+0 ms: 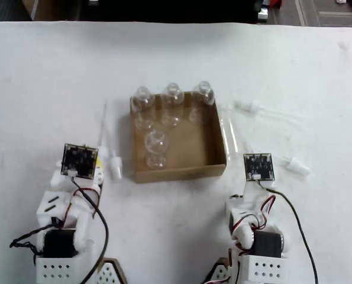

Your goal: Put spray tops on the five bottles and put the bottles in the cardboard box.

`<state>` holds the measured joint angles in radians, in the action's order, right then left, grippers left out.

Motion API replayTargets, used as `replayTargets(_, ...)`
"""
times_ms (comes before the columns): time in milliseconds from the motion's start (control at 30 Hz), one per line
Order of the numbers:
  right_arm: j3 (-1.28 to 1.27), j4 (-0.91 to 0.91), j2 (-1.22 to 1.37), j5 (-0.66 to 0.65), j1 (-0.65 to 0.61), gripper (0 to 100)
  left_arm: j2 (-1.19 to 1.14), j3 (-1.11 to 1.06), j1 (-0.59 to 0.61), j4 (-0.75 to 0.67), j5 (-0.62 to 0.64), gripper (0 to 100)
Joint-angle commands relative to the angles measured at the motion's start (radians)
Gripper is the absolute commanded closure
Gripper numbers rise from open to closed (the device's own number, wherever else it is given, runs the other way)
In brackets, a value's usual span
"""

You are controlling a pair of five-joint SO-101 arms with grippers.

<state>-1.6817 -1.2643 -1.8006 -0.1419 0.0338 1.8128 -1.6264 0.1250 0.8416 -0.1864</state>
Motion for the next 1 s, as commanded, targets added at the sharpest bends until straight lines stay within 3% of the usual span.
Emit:
replayTargets(0,-0.009,-0.005,-0.001,0.002,0.004,98.1,0.015,0.014,-0.013,-0.028,-0.006,97)
replayTargets(133,-0.009,-0.005,-0.001,0.002,0.004,98.1,0.015,0.021,-0.013,-0.020,-0.006,97)
replayTargets(300,-0.009,-0.005,-0.001,0.002,0.004,98.1,0.013,0.110,-0.015,0.087,0.021,87)
replayTargets(533,-0.009,-0.005,-0.001,0.002,0.004,98.1,-0.007,0.212,-0.013,0.146,0.006,88)
replayTargets(700,-0.009,-0.005,-0.001,0.002,0.004,98.1,-0.321,0.377,-0.013,0.140,-0.071,88)
replayTargets(833,-0.009,-0.005,-0.001,0.002,0.004,98.1,-0.754,0.649,-0.007,0.232,-0.252,88)
replayTargets(967,-0.009,-0.005,-0.001,0.002,0.004,98.1,-1.122,0.855,-0.005,0.396,-0.586,88)
